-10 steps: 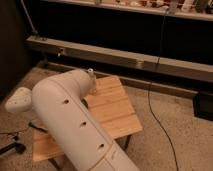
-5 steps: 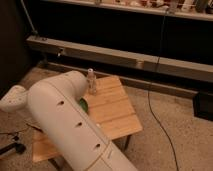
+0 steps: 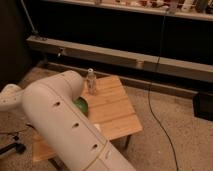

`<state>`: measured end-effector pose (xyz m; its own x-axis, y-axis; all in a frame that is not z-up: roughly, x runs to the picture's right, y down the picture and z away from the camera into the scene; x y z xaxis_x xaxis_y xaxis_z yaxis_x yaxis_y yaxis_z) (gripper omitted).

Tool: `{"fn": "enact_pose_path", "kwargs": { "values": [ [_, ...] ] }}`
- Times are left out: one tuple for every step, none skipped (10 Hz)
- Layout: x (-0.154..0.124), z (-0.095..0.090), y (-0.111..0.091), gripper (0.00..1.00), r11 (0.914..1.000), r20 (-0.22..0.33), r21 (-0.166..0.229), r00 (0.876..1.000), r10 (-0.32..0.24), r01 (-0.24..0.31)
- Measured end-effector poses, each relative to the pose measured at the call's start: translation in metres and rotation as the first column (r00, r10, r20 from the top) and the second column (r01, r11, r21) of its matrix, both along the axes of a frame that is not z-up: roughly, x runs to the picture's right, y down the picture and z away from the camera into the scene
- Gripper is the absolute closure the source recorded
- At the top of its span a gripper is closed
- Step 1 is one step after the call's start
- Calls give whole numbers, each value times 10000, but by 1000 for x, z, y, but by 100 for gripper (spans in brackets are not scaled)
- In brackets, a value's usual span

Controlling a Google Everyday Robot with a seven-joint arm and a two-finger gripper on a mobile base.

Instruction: Push the eraser across the table

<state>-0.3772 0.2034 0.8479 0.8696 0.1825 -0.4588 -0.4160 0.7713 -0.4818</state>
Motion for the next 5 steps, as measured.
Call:
{"fn": "enact_pose_path", "kwargs": {
  "values": [
    [5,-6,-14,100,9990,-611,275,9976,-324,342],
    [4,-11,-21,100,9986,-809,379,9961,-345,377],
    [4,-17,-30,100,9982,-1108,473,9934,-305,360],
    [7,-21,-36,100,9981,-1320,531,9910,-239,312],
    [13,-25,-41,100,9983,-1553,543,9878,-123,210]
  ]
}}
